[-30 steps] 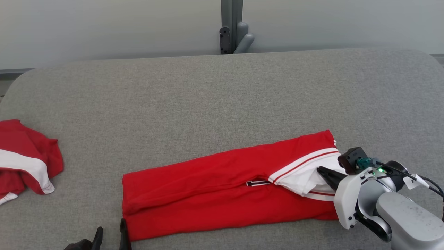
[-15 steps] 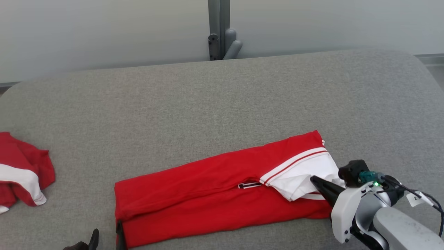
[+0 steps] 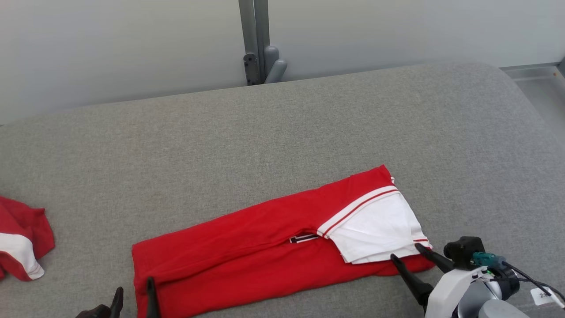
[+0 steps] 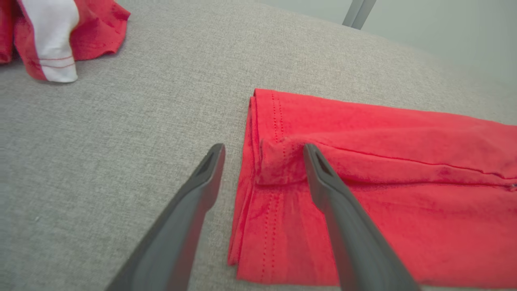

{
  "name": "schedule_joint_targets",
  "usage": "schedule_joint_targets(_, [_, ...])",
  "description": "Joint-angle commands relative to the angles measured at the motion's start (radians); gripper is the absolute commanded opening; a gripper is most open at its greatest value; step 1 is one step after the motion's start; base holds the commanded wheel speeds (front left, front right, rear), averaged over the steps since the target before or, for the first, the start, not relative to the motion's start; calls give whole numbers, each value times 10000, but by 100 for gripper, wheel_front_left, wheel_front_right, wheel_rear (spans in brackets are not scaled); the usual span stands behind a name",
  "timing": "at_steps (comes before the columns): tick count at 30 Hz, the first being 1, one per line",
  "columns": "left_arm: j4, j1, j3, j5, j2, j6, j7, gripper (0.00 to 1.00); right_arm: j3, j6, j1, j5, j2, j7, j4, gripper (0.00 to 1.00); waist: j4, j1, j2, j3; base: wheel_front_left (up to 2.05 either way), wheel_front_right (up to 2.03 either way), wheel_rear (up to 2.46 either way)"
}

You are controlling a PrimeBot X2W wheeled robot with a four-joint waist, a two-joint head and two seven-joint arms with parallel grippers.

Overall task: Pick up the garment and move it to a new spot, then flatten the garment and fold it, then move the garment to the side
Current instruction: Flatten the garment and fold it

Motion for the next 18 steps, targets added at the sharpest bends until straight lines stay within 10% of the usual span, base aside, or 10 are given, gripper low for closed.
schedule_joint_targets(1, [-93, 3, 55, 128, 34, 72, 2, 100, -316, -12, 187, -24, -40, -171, -118, 100, -7, 0, 0, 13, 0, 0, 0])
schedule_joint_targets(18, [-610, -397, -124, 677, 34, 28, 2, 100, -2476, -12, -826, -671, 835, -695, 749, 100, 565, 0, 0, 577, 0, 0, 0])
